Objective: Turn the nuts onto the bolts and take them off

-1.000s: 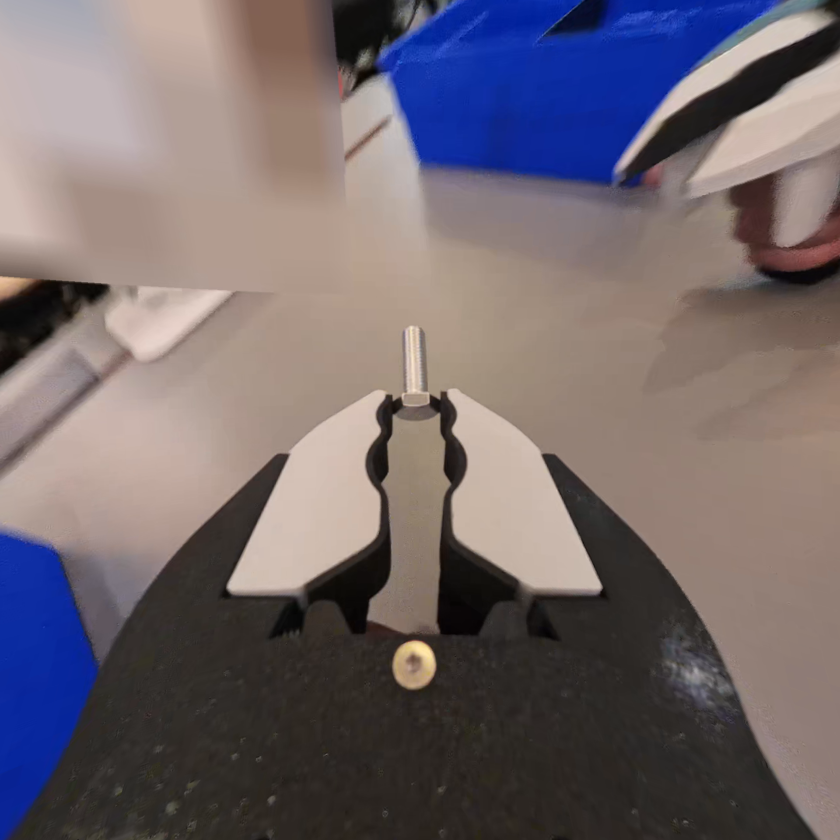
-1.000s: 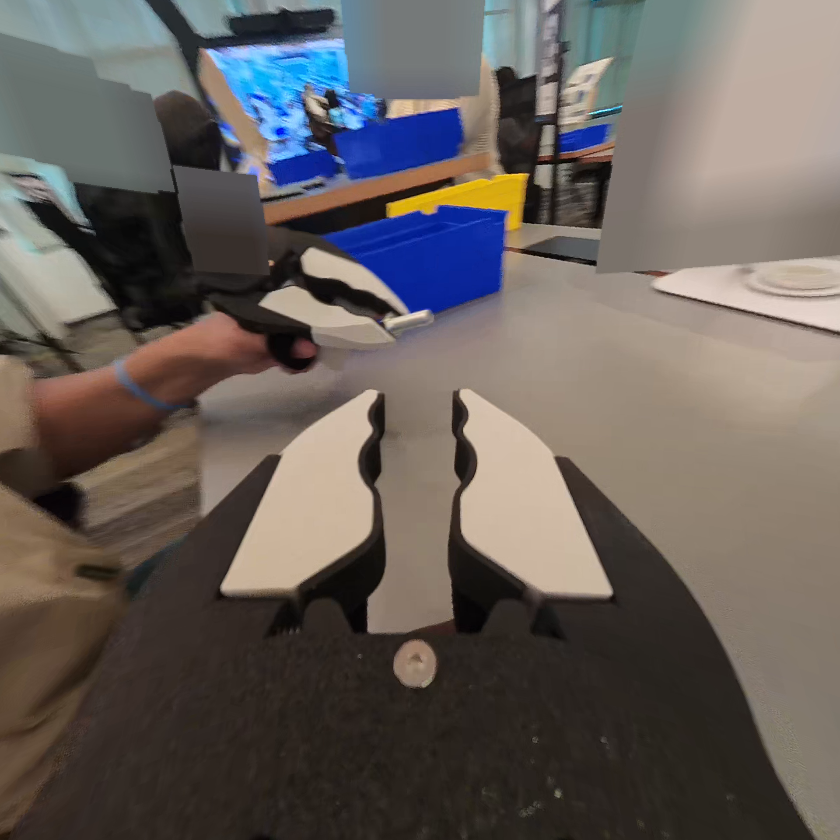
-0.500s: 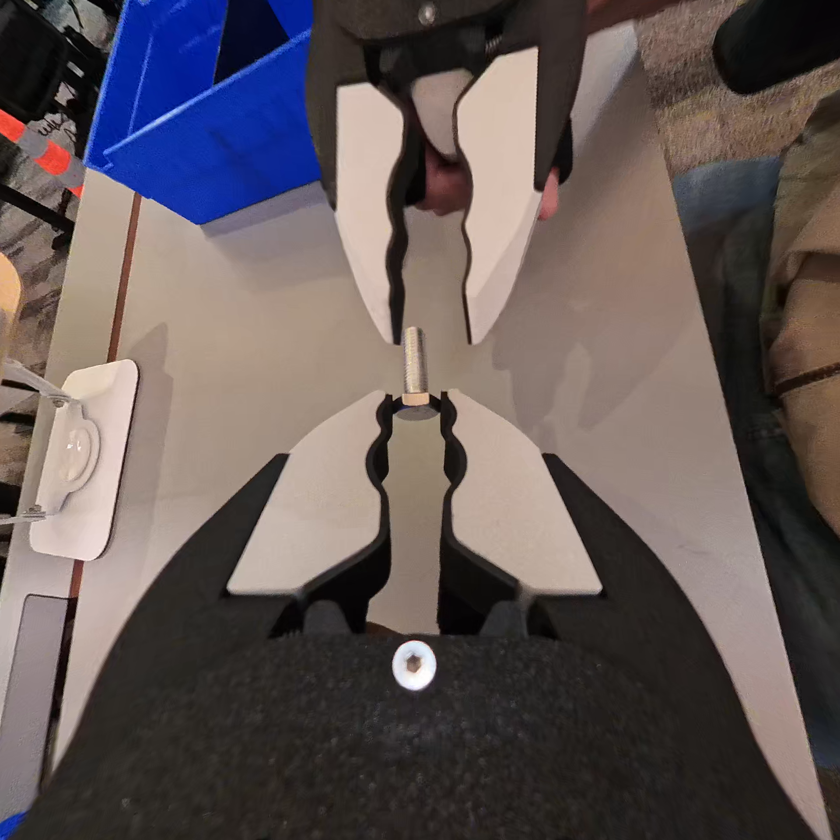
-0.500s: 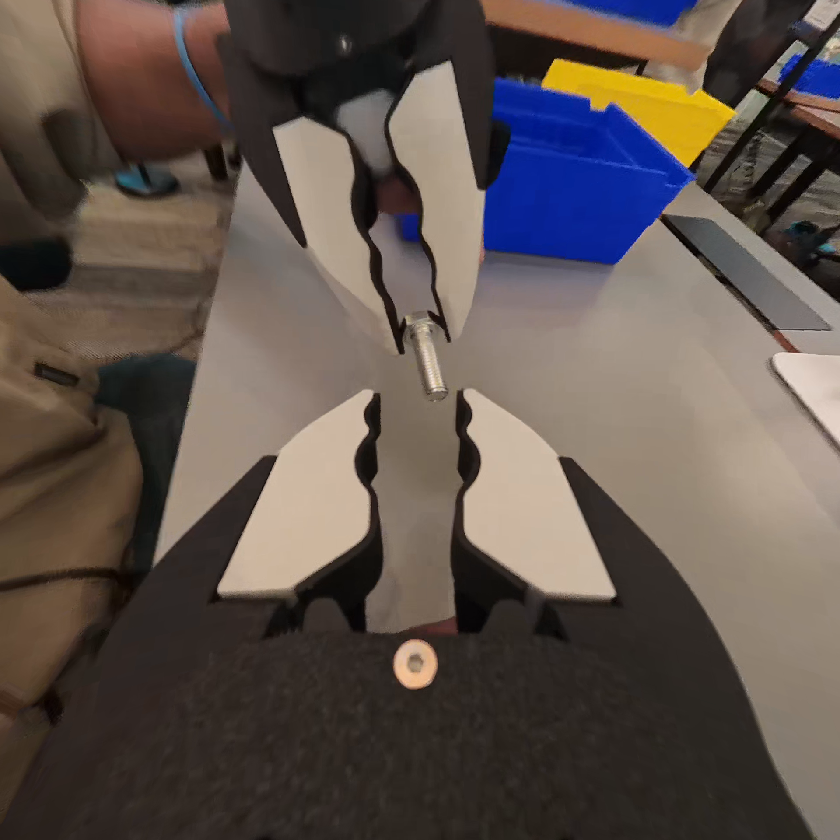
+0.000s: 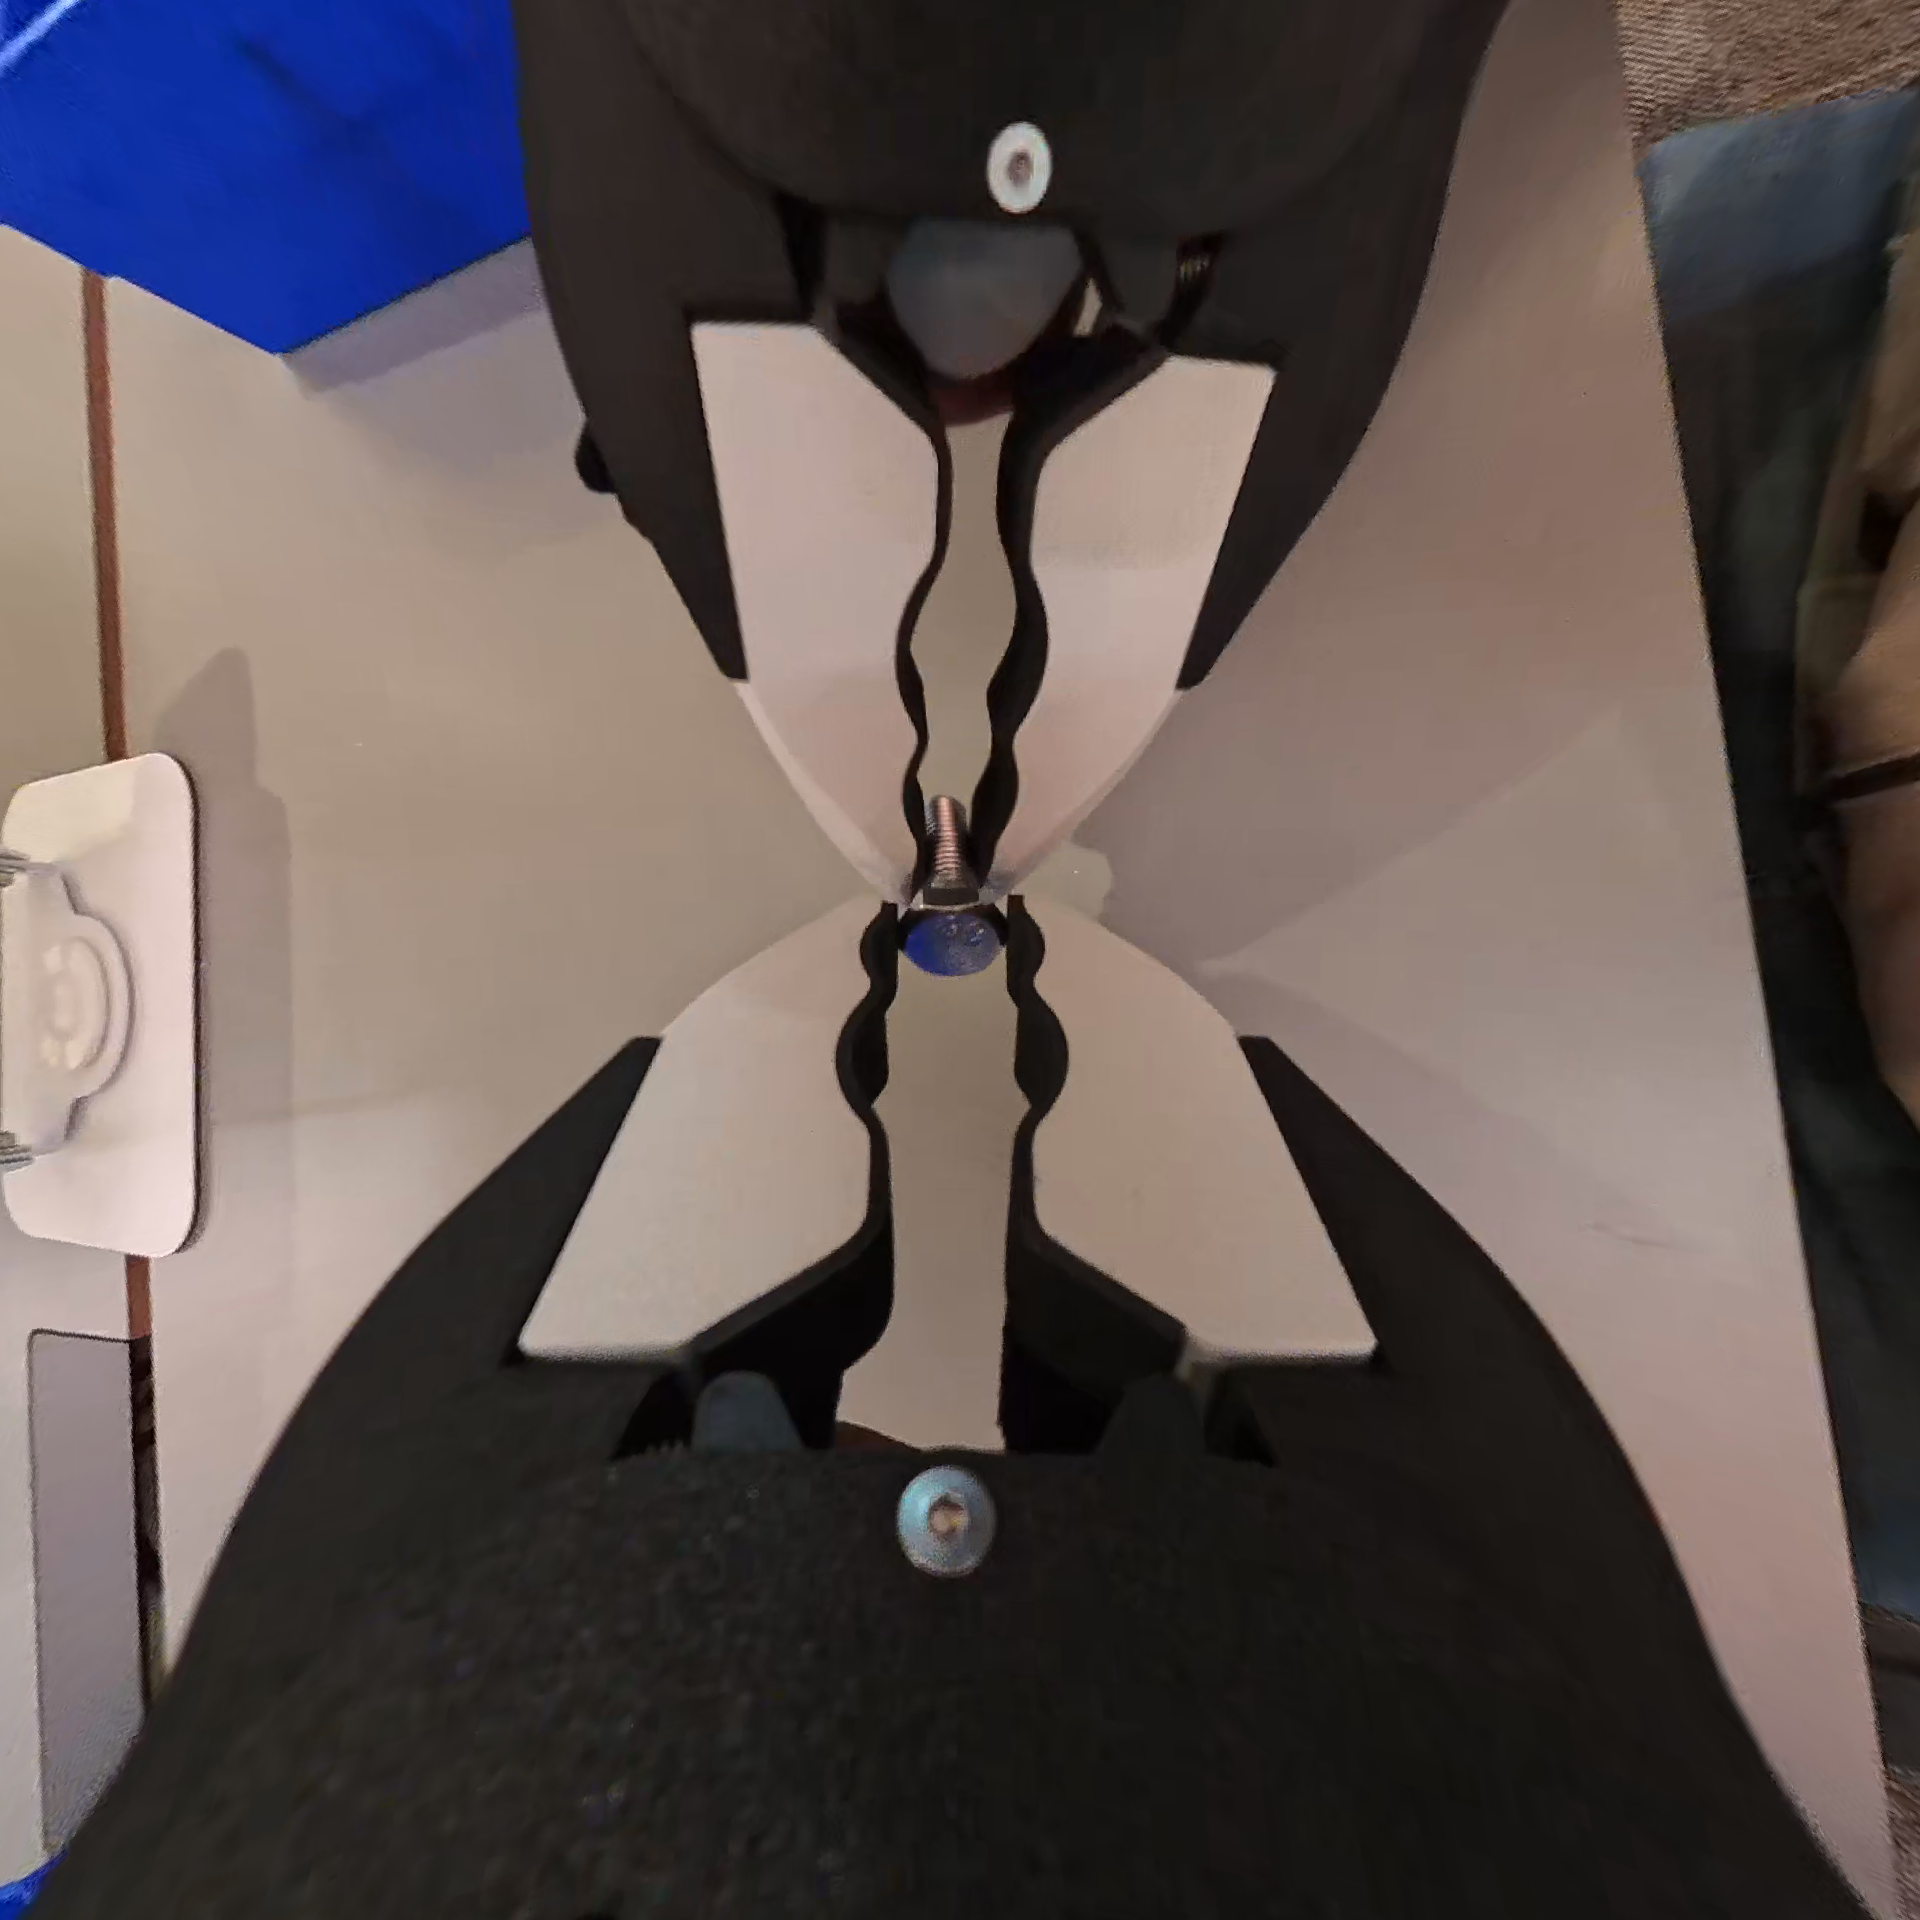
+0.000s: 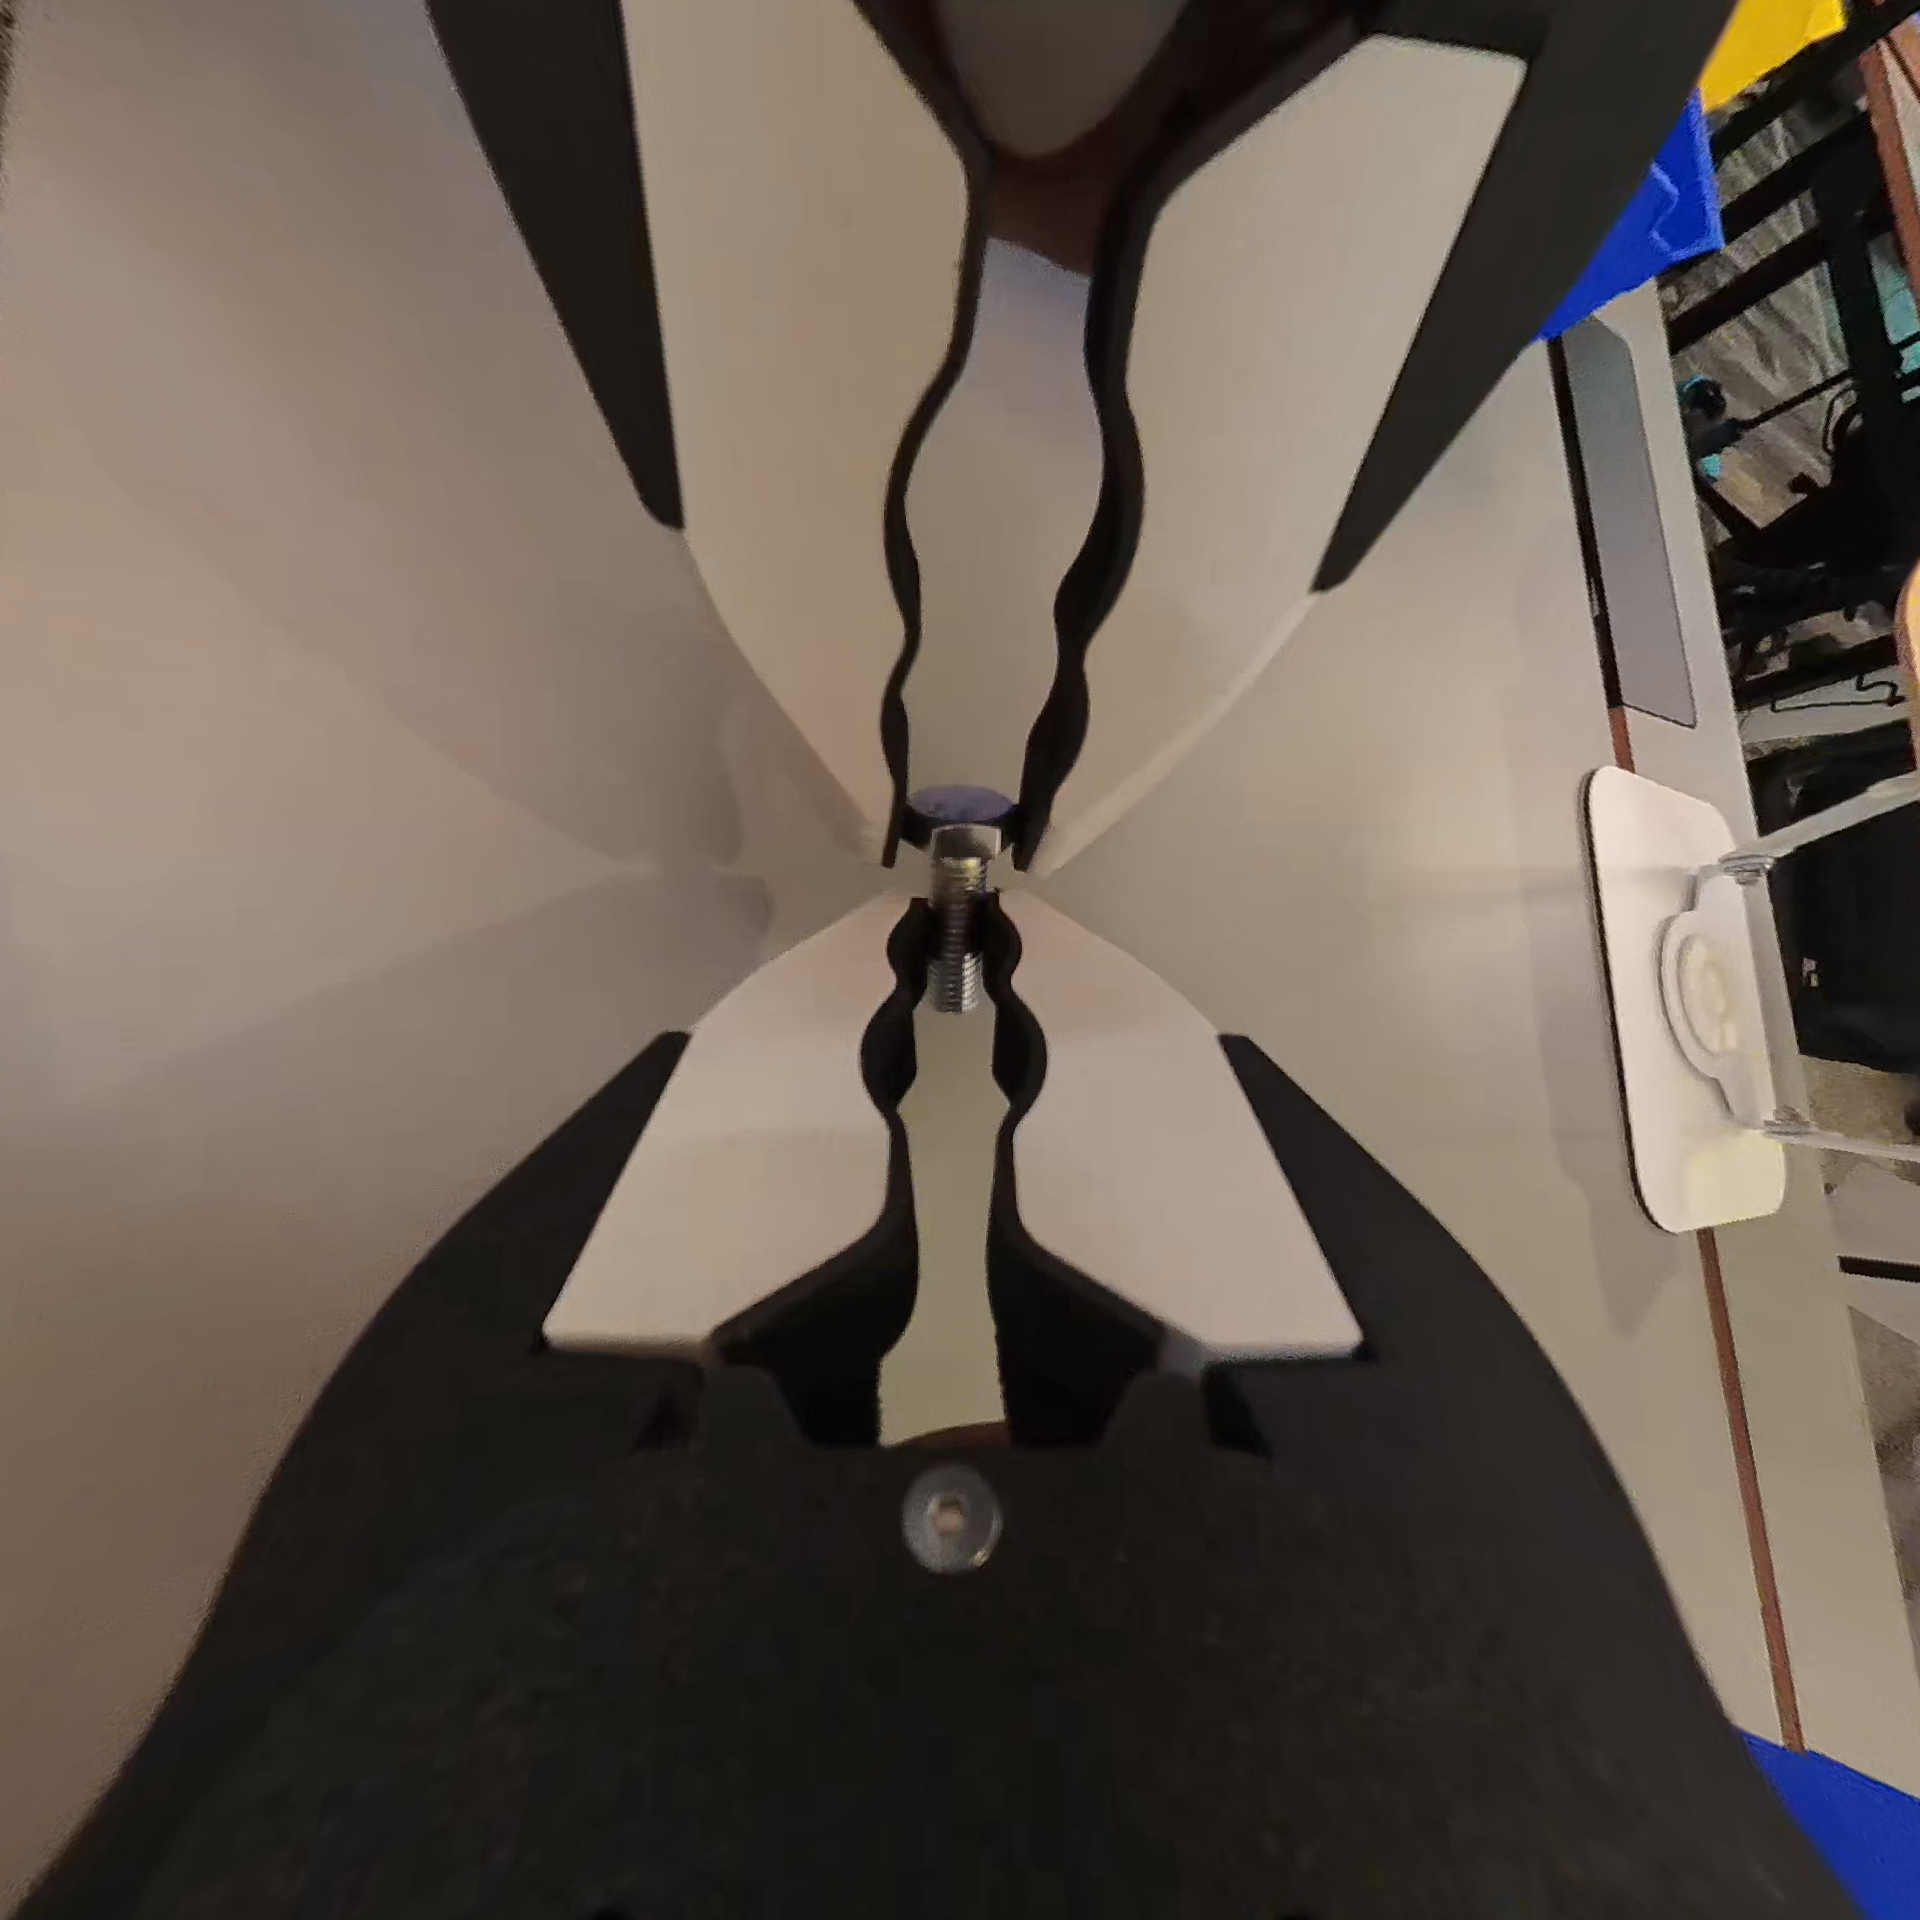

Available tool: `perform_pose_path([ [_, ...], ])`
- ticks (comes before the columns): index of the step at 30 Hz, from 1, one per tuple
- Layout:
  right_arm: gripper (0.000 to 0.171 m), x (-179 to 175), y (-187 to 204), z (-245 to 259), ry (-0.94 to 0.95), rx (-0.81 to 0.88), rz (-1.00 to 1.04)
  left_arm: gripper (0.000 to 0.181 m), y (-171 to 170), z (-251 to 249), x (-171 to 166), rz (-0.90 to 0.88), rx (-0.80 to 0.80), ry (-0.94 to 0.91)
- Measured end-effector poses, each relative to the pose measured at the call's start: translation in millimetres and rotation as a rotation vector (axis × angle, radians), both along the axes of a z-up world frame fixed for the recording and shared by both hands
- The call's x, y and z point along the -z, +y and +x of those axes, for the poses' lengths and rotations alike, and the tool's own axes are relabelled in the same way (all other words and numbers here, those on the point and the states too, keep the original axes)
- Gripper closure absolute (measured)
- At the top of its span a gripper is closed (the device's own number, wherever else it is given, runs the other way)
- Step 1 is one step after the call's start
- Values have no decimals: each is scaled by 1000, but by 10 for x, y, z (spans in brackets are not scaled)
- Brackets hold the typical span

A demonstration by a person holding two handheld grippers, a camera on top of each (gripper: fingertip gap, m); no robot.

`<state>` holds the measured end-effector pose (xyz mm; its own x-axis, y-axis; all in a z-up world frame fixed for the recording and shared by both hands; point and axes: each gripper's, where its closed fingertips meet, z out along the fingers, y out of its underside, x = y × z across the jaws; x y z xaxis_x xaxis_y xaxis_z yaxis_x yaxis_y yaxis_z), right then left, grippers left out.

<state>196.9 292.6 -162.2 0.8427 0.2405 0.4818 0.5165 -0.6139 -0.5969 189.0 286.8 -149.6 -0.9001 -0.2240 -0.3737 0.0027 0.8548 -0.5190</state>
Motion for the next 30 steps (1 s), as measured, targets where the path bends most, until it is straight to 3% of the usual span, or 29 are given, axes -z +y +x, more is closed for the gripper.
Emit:
perform_pose_path([
  [6, 162, -15, -15, 30, 33, 9, 29, 161, -13, 30, -28, -75, -20, -56],
  [9, 162, -30, -49, 88, 56, 37, 70, 139, 52, 59, -177, -180, -79, -139],
  [13, 162, -122, -103, 176, 159, 121, 224, 132, 337, 229, -442, -447, -351, -308],
  [19, 161, -240, -203, 380, 393, 348, 526, 118, 868, 308, -269, -782, -847, -356],
  [21, 161, -270, -242, 431, 419, 404, 586, 118, 941, 272, -269, -842, -905, -373],
  [24, 161, -343, -306, 475, 420, 460, 658, 133, 1001, 183, -429, -959, -916, -456],
  [30, 161, -347, -339, 487, 411, 468, 668, 128, 1011, 233, -348, -978, -950, -369],
])
